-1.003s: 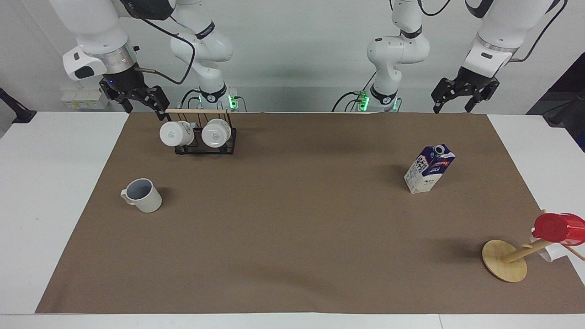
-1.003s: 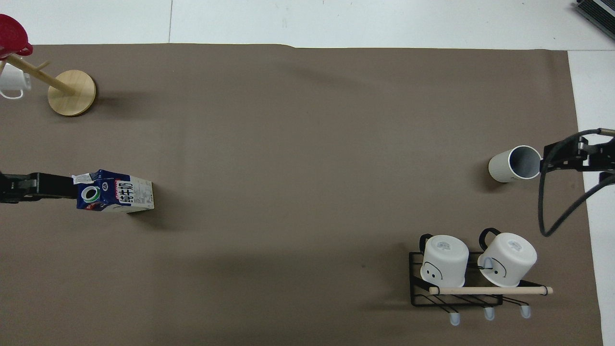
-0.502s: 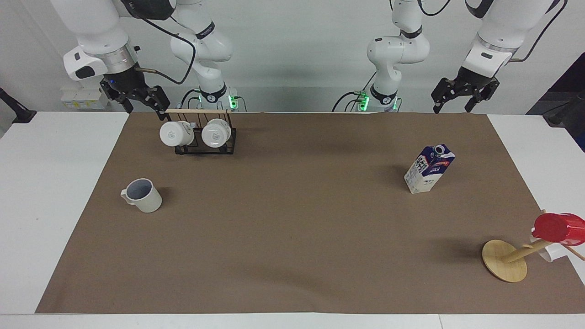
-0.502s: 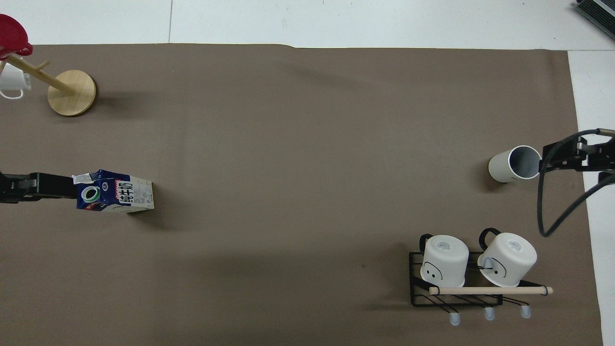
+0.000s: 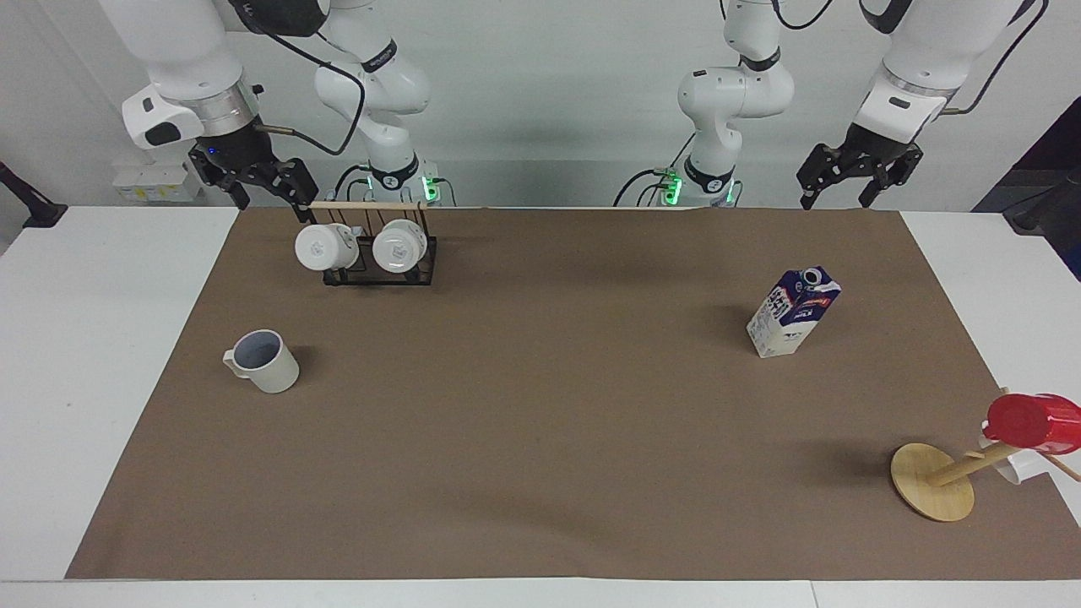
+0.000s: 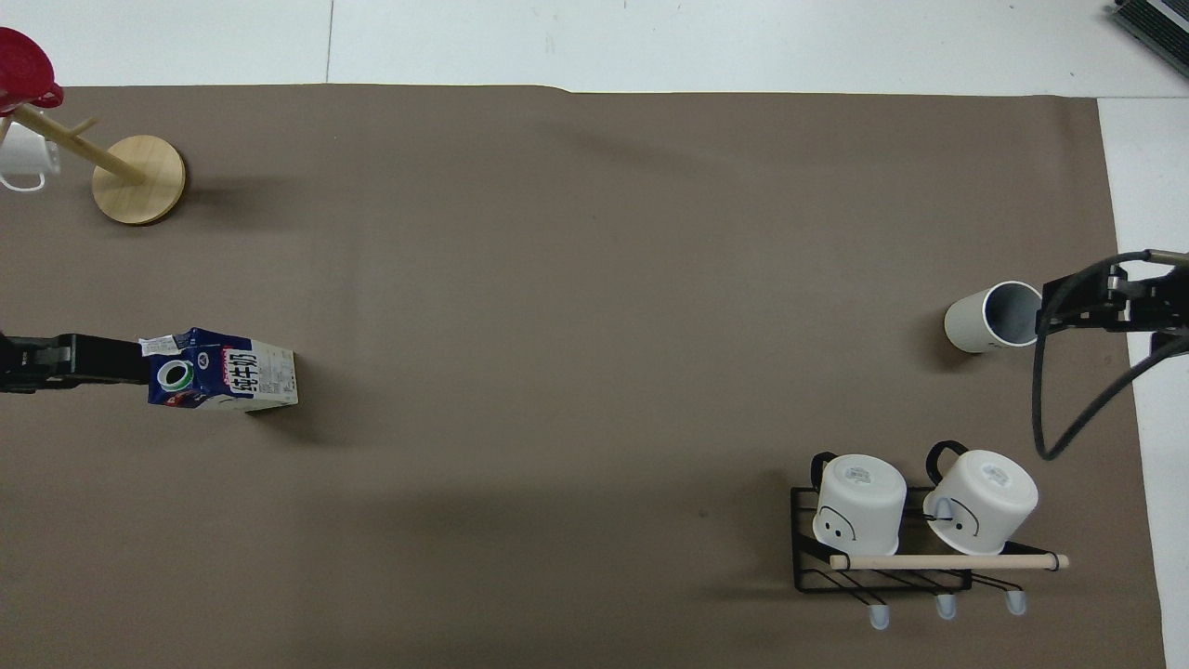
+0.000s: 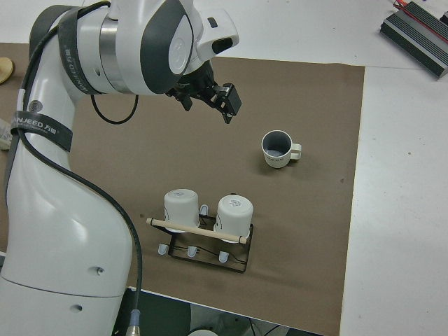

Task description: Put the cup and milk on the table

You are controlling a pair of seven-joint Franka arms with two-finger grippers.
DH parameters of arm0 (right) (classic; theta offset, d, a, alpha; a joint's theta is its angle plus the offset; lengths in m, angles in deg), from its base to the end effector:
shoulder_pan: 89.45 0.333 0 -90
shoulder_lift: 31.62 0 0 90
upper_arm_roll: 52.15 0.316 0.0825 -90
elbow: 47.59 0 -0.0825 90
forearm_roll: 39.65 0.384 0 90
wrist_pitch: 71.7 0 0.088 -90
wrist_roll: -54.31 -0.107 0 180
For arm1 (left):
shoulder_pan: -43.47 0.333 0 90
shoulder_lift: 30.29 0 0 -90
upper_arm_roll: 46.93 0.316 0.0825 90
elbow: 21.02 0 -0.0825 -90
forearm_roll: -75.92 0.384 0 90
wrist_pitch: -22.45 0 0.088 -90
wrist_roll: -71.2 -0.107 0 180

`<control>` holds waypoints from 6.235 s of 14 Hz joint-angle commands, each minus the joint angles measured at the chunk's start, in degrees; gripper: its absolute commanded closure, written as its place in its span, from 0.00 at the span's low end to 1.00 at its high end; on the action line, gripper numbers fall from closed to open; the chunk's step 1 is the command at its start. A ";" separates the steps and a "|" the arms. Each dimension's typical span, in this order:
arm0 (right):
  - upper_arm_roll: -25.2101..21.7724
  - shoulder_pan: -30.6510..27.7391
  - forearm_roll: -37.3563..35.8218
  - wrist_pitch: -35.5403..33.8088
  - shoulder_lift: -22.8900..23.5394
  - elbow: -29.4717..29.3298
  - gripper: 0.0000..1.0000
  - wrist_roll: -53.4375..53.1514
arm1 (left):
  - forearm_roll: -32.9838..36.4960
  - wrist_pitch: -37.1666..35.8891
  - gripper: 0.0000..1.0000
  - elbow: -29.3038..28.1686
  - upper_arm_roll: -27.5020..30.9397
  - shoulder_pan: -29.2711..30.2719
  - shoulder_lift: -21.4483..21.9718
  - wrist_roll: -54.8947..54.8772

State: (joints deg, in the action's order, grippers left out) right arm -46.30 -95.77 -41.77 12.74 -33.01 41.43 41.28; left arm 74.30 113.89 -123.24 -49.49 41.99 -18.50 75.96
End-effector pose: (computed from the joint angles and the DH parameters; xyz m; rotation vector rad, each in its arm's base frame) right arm 0.5370 -0.0079 0.6375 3.0734 -0.3679 -0.0792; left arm 0.4892 -0.0398 0.6333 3.1210 0.0217 0.0248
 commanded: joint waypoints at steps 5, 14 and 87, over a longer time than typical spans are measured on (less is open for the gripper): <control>0.22 -0.45 1.24 1.26 -0.80 1.16 0.00 1.70 | 0.83 -1.44 0.00 1.50 0.19 -0.28 -0.71 0.07; 0.13 -0.62 1.33 1.17 -0.89 1.16 0.00 1.52 | 0.83 -1.44 0.00 1.50 0.19 -0.28 -0.71 0.07; 0.30 21.25 -0.87 36.24 11.07 13.11 1.00 -12.61 | 0.83 -1.44 0.00 1.50 0.19 -0.28 -0.71 0.15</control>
State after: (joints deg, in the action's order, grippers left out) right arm -45.82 -76.33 -41.90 50.74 -22.91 56.70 31.73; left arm 74.30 113.89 -123.24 -49.49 41.99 -18.51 75.96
